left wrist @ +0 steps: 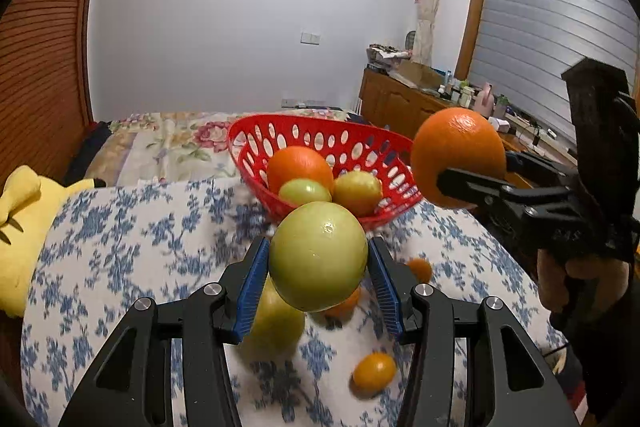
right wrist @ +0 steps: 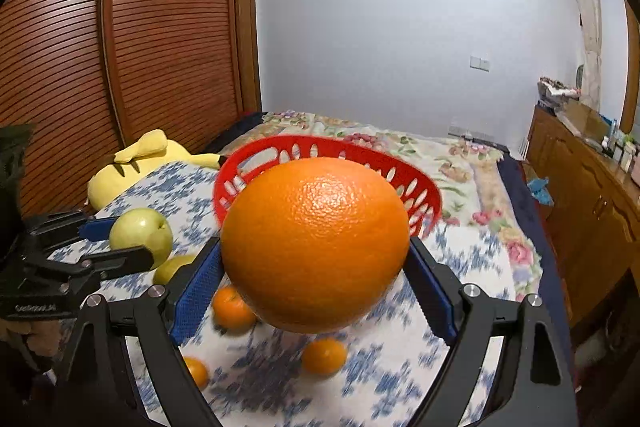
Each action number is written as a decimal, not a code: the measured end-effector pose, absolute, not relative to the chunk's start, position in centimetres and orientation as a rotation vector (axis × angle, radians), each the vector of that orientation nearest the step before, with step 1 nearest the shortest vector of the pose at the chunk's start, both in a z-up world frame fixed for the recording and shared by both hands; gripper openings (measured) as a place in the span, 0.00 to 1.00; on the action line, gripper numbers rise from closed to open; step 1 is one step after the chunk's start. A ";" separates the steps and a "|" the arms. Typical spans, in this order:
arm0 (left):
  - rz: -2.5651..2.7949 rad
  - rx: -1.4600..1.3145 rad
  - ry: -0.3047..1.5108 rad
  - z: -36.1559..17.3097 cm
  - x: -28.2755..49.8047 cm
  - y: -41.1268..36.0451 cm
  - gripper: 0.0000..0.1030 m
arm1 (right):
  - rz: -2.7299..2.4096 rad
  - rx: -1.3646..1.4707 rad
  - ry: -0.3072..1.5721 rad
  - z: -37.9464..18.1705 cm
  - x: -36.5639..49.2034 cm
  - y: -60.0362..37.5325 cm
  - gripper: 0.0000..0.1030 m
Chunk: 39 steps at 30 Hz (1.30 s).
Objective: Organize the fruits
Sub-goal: 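Lower the large orange and green apple into the red basket and open both tools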
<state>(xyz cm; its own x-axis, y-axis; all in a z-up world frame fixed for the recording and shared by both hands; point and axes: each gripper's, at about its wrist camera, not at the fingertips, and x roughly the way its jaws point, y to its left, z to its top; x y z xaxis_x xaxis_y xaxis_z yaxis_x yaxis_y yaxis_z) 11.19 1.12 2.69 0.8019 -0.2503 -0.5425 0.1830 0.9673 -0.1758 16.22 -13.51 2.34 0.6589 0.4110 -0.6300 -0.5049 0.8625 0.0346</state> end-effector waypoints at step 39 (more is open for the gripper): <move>-0.242 -0.064 0.676 2.9 22.6 -1.2 0.50 | 0.542 -0.165 0.868 -2.7 28.8 -12.4 0.88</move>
<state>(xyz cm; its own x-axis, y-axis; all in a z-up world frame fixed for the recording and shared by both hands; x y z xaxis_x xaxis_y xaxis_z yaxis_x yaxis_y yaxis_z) 22.64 -1.18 2.88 0.7529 -0.2425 -0.6118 0.2009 0.9700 -0.1372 28.75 -12.41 -2.72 0.5214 0.3848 -0.7617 -0.5159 0.8531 0.0778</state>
